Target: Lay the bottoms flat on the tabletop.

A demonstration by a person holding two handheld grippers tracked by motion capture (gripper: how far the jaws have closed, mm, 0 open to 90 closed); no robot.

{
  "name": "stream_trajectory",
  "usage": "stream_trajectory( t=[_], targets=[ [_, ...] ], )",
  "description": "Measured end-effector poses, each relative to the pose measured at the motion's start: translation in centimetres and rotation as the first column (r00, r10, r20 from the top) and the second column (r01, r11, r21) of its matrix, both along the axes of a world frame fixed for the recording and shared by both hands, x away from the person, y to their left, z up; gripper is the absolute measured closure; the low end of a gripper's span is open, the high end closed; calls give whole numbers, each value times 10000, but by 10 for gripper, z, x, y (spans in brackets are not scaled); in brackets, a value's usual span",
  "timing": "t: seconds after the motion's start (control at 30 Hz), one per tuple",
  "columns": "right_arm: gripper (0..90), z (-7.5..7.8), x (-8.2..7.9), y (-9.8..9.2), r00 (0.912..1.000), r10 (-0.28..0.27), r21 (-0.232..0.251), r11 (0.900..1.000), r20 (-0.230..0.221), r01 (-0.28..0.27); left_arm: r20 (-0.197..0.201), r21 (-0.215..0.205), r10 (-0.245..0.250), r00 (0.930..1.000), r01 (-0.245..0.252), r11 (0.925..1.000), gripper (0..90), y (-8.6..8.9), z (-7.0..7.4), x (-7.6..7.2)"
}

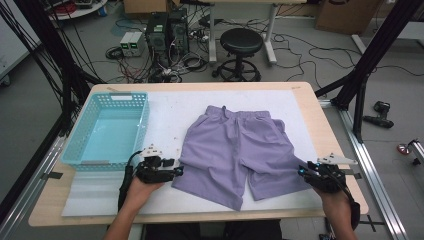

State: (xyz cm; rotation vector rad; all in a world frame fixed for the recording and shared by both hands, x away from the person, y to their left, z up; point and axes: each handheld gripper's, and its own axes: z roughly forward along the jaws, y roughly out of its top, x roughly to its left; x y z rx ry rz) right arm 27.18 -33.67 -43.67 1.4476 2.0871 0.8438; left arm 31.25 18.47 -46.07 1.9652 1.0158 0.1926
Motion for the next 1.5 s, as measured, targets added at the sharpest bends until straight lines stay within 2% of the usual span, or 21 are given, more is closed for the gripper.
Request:
stream_trajectory(
  t=[0.07, 0.1, 0.13, 0.17, 0.2, 0.43, 0.57, 0.6, 0.63, 0.73, 0.83, 0.9, 1.03, 1.13, 1.2, 1.23, 1.3, 1.37, 1.4, 1.43, 1.5],
  targets=[
    [654, -9, 0, -3, 9982, 46, -92, 9999, -595, -52, 90, 510, 62, 9999, -67, 9987, 545, -3, 2, -1],
    [681, -11, -1, -3, 9986, 112, -98, 9999, -509, -117, 205, 889, -39, 9998, 20, 9960, 626, -3, 4, -2],
    [729, -11, -2, -4, 9985, 155, 45, 9999, -520, -153, 224, 1018, -118, 9997, 95, 9948, 715, -4, 4, -4],
    [837, -10, -2, -5, 9980, 159, 146, 9998, -615, -150, 194, 1049, -286, 9994, 265, 9941, 783, -3, 4, -5],
    [898, -10, -2, -5, 9971, 349, 110, 9994, -678, -342, 123, 974, -411, 9991, 397, 9945, 882, -3, 4, -8],
    [900, -6, -20, -10, 9835, 1389, 298, 9902, -1157, -1363, -206, 550, -546, 9983, 556, 9969, 888, 5, 4, -30],
    [900, -4, -36, -14, 9663, 2165, 332, 9763, -1395, -2140, -350, 254, -764, 9965, 773, 9967, 887, 11, 4, -43],
    [890, -2, -38, -16, 9672, 2179, 348, 9760, -1306, -2152, -241, 142, -662, 9975, 666, 9977, 884, 11, 7, -43],
    [836, 0, -39, -18, 9688, 2191, 534, 9753, -1156, -2142, -115, -42, -569, 9983, 568, 9984, 867, 12, 10, -41],
    [675, 7, -35, -18, 9824, 1795, 1059, 9792, -521, -1733, 339, -580, -171, 9993, 190, 9981, 655, 11, 18, -29],
    [615, 12, -25, -8, 9850, 1721, 1221, 9779, -85, -1698, 868, -780, 53, 9962, 15, 9970, 564, 7, 24, -18],
    [603, 12, -19, 6, 9780, 2084, 1278, 9700, 20, -2070, 1007, -722, 210, 9947, -137, 9973, 549, 3, 25, -7],
    [603, 8, -6, 41, 9526, 3042, 1107, 9468, -13, -3022, 1059, -723, 506, 9931, -431, 9965, 546, -5, 22, 14],
    [603, 2, 5, 61, 9425, 3341, 904, 9388, -50, -3323, 1003, -683, 861, 9912, -795, 9945, 550, -9, 16, 24],
    [598, -2, 15, 70, 9419, 3355, 840, 9391, -148, -3332, 807, -584, 1122, 9904, -1077, 9925, 550, -10, 11, 30],
    [598, -4, 20, 74, 9440, 3293, 826, 9415, -195, -3267, 680, -576, 1107, 9915, -1069, 9926, 550, -11, 8, 33],
    [621, -8, 28, 82, 9417, 3340, 744, 9409, -416, -3304, 453, -359, 986, 9941, -970, 9946, 556, -17, 3, 35],
    [696, -13, 31, 89, 9366, 3444, 393, 9387, -650, -3425, 295, 232, 724, 9969, -731, 9971, 608, -25, 0, 34],
    [801, -13, 31, 90, 9348, 3509, 331, 9363, -553, -3496, 368, 463, 501, 9981, -518, 9976, 662, -27, 1, 33],
    [873, -13, 31, 90, 9305, 3610, 438, 9324, -625, -3588, 416, 716, 258, 9988, -287, 9970, 845, -31, 1, 31],
    [896, -12, 28, 91, 9195, 3864, 482, 9222, -727, -3837, 232, 765, 214, 9995, -231, 9968, 892, -31, 2, 27]
  ],
)
